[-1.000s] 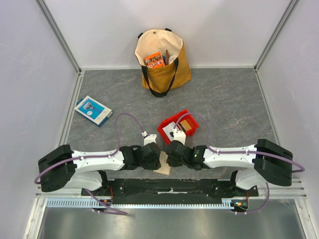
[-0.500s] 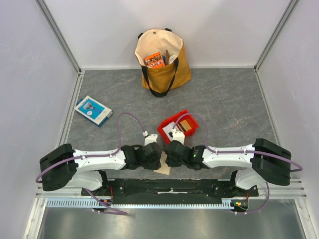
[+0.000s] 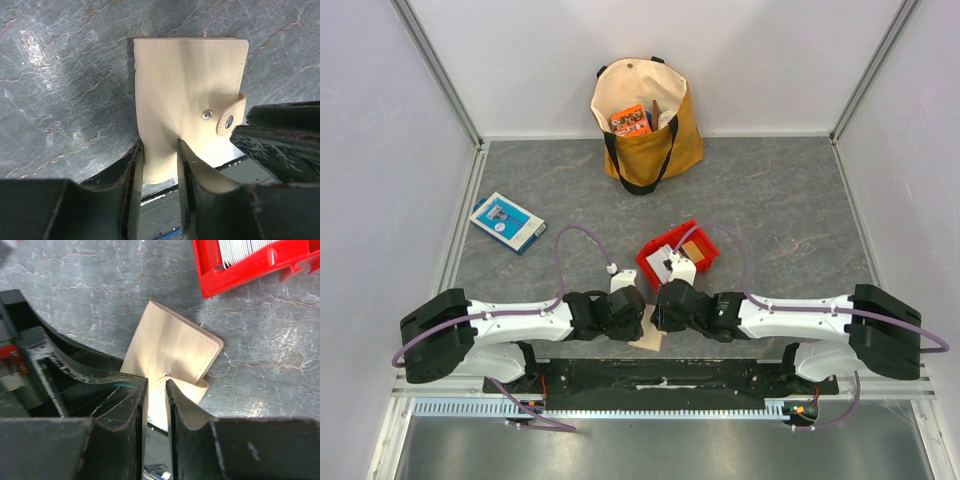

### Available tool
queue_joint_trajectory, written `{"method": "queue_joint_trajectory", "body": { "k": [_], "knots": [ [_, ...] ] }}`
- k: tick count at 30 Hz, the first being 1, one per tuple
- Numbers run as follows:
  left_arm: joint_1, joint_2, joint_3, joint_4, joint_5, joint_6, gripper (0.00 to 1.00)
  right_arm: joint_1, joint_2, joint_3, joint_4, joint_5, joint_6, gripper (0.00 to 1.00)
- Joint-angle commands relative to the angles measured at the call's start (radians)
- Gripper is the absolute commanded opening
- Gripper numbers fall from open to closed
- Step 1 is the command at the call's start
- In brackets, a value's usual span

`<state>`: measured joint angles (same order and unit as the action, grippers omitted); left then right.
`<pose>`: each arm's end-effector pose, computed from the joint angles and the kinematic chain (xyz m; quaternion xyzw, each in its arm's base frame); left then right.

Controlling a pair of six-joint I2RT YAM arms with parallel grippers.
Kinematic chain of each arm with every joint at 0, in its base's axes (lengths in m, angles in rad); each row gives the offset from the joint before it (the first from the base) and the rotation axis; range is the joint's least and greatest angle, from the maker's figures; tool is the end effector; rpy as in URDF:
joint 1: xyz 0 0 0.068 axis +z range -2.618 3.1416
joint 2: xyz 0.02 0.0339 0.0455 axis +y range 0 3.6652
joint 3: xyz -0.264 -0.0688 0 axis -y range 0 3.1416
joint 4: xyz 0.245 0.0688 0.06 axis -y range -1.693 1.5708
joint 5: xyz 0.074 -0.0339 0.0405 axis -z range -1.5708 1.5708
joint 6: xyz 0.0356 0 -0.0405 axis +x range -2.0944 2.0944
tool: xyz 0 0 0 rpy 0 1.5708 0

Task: Put the credit cards into the card holder
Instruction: Close the card holder at the center of the board.

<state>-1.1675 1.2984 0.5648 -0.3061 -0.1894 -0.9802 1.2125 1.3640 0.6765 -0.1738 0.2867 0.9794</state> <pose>0.0950 -0.2055 0.1543 0.0651 0.9587 -0.1862 0.2048 0.1019 0.2434 0.1807 -0.0586 0.9276 0.2445 0.2763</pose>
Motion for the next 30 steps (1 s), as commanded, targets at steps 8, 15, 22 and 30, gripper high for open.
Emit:
{"method": "queue_joint_trajectory", "body": {
  "k": [8, 15, 22, 30],
  "knots": [
    [-0.021, 0.081, -0.005, -0.060, -0.002, -0.002, 0.39, 0.001, -0.049, -0.054, -0.033, 0.000, 0.041, 0.23],
    [-0.026, 0.085, 0.000, -0.070, -0.004, -0.002, 0.39, 0.002, -0.023, -0.040, -0.009, -0.011, 0.038, 0.23],
    [-0.029, 0.091, 0.003, -0.071, -0.005, 0.008, 0.39, 0.002, 0.026, -0.009, 0.013, -0.009, 0.028, 0.23],
    [-0.035, 0.102, 0.007, -0.071, -0.004, 0.008, 0.39, 0.004, 0.037, 0.001, 0.030, -0.021, 0.021, 0.23]
  ]
}}
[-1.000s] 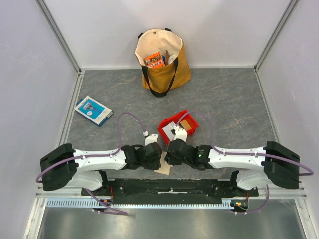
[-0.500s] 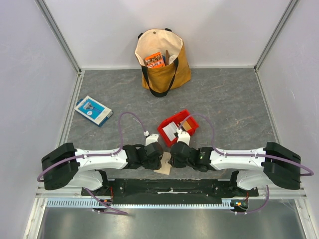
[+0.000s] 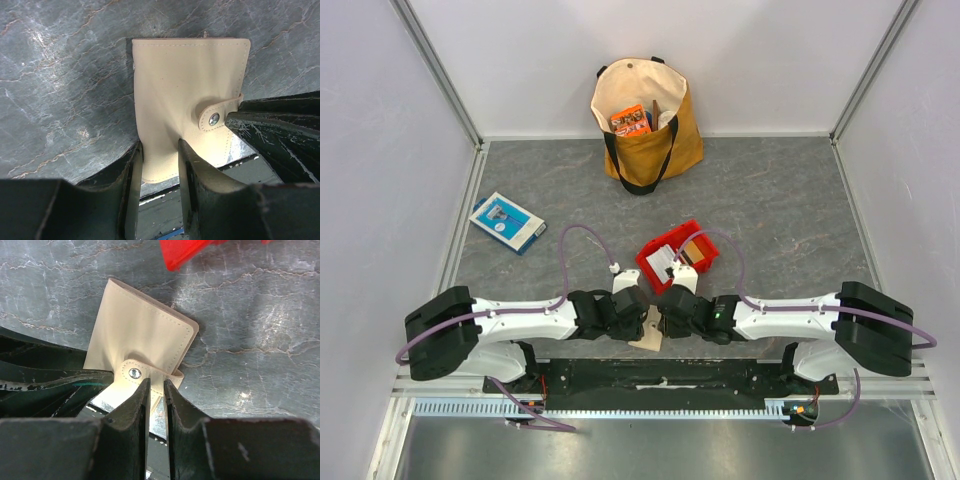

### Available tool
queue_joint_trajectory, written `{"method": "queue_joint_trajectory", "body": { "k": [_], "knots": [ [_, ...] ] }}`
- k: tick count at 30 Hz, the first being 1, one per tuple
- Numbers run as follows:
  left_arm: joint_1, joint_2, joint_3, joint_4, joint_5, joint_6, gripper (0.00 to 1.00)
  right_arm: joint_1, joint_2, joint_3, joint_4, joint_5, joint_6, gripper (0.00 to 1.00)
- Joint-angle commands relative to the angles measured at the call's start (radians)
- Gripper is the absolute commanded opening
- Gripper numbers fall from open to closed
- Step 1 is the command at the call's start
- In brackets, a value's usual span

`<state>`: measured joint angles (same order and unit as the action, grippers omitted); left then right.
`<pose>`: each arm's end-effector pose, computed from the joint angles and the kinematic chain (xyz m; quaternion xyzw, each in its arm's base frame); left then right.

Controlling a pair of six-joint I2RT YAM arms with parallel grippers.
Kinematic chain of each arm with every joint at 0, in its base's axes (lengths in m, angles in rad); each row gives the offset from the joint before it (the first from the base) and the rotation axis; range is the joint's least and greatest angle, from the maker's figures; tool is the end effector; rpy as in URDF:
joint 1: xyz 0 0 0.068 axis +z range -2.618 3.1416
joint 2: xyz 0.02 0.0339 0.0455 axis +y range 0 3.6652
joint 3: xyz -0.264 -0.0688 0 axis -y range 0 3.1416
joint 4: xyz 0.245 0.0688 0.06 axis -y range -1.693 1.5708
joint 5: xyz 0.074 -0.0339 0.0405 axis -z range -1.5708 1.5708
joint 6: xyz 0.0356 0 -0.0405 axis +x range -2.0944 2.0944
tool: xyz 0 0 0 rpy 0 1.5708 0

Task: Put the credit cards into the card holder
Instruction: Close the card holder at the center of the board.

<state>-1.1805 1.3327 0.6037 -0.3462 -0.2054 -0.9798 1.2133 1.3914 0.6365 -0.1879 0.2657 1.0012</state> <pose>0.0951 -0.2120 0.1558 0.0716 0.9620 -0.1684 0.2026 0.0984 0.2366 0.1614 -0.0591 0.9418 0.2175 0.2496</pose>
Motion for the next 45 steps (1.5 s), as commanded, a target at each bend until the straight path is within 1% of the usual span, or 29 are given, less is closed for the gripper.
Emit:
{"method": "queue_joint_trajectory", "body": {
  "k": [1, 18, 23, 31, 39, 42, 45],
  "knots": [
    [-0.024, 0.071, -0.030, -0.031, 0.011, 0.007, 0.39, 0.003, 0.009, 0.042, 0.045, -0.002, -0.001, 0.23],
    [-0.028, 0.076, -0.025, -0.033, 0.009, 0.003, 0.39, 0.028, 0.024, 0.084, 0.039, 0.009, -0.024, 0.24],
    [-0.028, 0.074, -0.025, -0.033, 0.006, 0.003, 0.39, 0.029, 0.060, 0.089, 0.035, 0.012, -0.023, 0.24],
    [-0.030, 0.071, -0.028, -0.033, 0.008, 0.006, 0.39, 0.028, 0.072, 0.089, 0.024, 0.050, -0.027, 0.24],
    [-0.030, 0.069, -0.027, -0.033, 0.004, 0.003, 0.38, 0.029, 0.129, 0.112, -0.031, 0.033, -0.027, 0.15],
    [-0.030, 0.068, -0.028, -0.034, 0.003, 0.001, 0.39, 0.029, 0.144, 0.109, -0.033, 0.023, -0.027, 0.09],
    [-0.030, 0.066, -0.027, -0.033, 0.003, 0.000, 0.39, 0.031, 0.153, 0.111, -0.051, 0.020, -0.021, 0.06]
  ]
}}
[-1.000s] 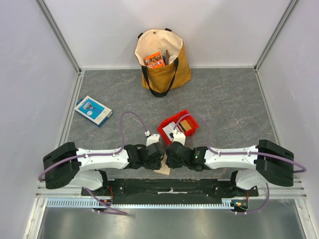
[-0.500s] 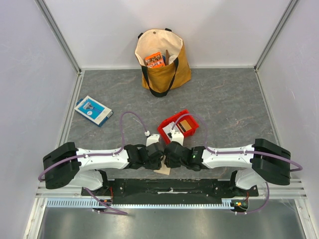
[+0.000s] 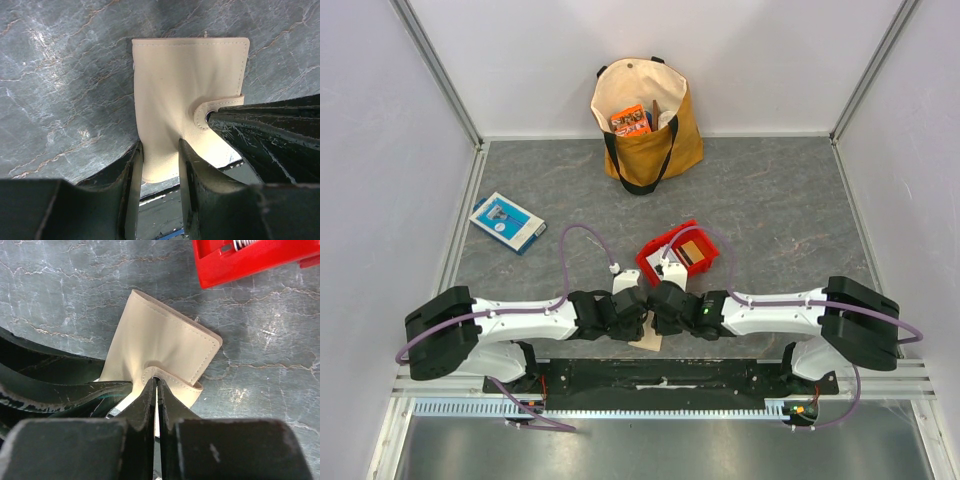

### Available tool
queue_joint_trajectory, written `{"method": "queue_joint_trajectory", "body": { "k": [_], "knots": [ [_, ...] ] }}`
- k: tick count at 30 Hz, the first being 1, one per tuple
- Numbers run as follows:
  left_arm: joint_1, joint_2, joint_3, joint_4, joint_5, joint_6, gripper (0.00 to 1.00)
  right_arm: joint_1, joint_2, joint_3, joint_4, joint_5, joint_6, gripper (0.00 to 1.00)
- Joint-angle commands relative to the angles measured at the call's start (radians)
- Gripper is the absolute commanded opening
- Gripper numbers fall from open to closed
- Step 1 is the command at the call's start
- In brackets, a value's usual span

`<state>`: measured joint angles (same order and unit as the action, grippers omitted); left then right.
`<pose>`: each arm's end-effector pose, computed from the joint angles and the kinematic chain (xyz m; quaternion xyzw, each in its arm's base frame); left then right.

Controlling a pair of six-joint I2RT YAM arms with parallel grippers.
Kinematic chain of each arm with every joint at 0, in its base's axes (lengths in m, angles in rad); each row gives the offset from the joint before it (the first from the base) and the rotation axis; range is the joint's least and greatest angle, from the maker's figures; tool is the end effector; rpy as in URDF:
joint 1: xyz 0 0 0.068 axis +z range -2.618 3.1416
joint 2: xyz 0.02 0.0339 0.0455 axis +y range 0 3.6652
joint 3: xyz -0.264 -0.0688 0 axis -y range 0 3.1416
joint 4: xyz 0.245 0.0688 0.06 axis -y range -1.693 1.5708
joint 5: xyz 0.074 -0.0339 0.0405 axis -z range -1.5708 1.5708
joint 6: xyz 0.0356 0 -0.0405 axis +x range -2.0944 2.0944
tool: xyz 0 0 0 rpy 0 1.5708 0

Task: Put the credit cards into the card holder
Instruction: Close the card holder at the center of the board.

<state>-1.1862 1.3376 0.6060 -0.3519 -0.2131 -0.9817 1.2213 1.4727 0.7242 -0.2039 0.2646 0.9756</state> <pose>0.0941 -0.2125 0.1552 0.0730 0.9625 -0.1637 0.2034 0.1037 0.2574 0.1652 -0.0759 0.9421 0.2114 0.2491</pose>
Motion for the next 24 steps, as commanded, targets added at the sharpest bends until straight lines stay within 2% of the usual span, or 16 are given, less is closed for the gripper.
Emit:
{"method": "queue_joint_trajectory", "body": {
  "k": [1, 24],
  "knots": [
    [-0.024, 0.063, -0.031, -0.027, 0.011, 0.003, 0.39, 0.023, 0.077, 0.024, -0.045, 0.021, 0.006, 0.05],
    [-0.027, 0.038, -0.051, -0.019, 0.004, -0.020, 0.39, 0.038, 0.210, 0.024, -0.233, 0.061, 0.046, 0.00]
  ]
}}
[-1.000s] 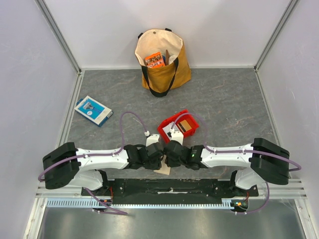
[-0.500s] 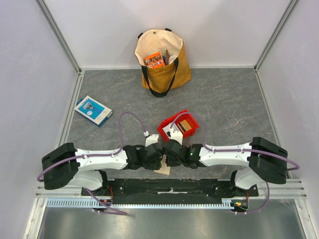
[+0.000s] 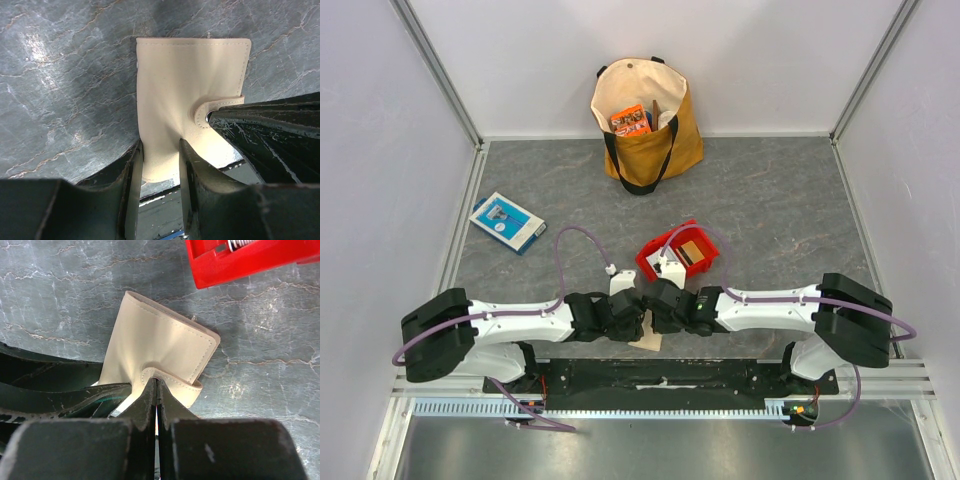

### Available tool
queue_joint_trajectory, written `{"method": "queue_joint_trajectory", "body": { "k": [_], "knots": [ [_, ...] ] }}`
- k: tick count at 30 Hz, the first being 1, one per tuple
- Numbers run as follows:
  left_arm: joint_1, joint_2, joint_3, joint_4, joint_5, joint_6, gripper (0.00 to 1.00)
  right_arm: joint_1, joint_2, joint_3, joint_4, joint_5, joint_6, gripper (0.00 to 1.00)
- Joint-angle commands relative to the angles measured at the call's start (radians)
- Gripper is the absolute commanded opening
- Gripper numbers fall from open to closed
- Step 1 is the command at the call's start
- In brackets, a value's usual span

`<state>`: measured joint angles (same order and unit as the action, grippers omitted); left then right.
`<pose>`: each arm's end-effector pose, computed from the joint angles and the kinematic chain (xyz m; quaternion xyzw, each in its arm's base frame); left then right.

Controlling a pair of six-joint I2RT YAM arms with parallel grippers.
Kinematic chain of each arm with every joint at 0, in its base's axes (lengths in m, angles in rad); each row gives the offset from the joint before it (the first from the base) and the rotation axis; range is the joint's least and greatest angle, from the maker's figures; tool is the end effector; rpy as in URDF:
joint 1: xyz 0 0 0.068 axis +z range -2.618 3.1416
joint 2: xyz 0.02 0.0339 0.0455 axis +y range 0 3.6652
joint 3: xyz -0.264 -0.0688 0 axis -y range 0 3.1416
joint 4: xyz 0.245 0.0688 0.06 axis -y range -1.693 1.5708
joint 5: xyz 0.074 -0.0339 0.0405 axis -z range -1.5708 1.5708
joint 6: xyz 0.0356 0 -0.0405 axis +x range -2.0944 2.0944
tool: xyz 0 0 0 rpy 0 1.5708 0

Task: Put the credit cards into the card holder
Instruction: Close the card holder at the center of the board.

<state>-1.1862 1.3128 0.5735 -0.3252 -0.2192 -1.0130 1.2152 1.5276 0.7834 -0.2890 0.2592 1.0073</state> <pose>0.0923 -0.2074 0.1529 0.0559 0.9611 -0.1737 0.2074 0.1078 0.2640 0.1623 -0.0651 0.9544 0.1808 0.2285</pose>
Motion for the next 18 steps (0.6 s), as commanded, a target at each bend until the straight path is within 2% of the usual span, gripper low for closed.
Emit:
{"method": "queue_joint_trajectory", "body": {
  "k": [1, 10, 13, 14, 18],
  "knots": [
    [-0.027, 0.063, -0.018, -0.044, 0.011, 0.011, 0.39, 0.044, 0.160, -0.039, -0.151, 0.066, 0.016, 0.00],
    [-0.027, 0.059, -0.023, -0.037, 0.012, 0.004, 0.39, 0.046, 0.186, -0.099, -0.124, 0.031, 0.037, 0.00],
    [-0.027, 0.052, -0.026, -0.035, 0.007, -0.001, 0.39, 0.046, 0.155, -0.101, -0.079, 0.028, 0.028, 0.04],
    [-0.026, 0.045, -0.027, -0.035, 0.000, -0.004, 0.43, 0.044, 0.134, -0.087, -0.075, 0.035, 0.018, 0.06],
    [-0.027, -0.016, -0.026, -0.046, -0.031, -0.009, 0.71, 0.029, 0.004, -0.029, -0.035, 0.100, -0.059, 0.18]
  ]
}}
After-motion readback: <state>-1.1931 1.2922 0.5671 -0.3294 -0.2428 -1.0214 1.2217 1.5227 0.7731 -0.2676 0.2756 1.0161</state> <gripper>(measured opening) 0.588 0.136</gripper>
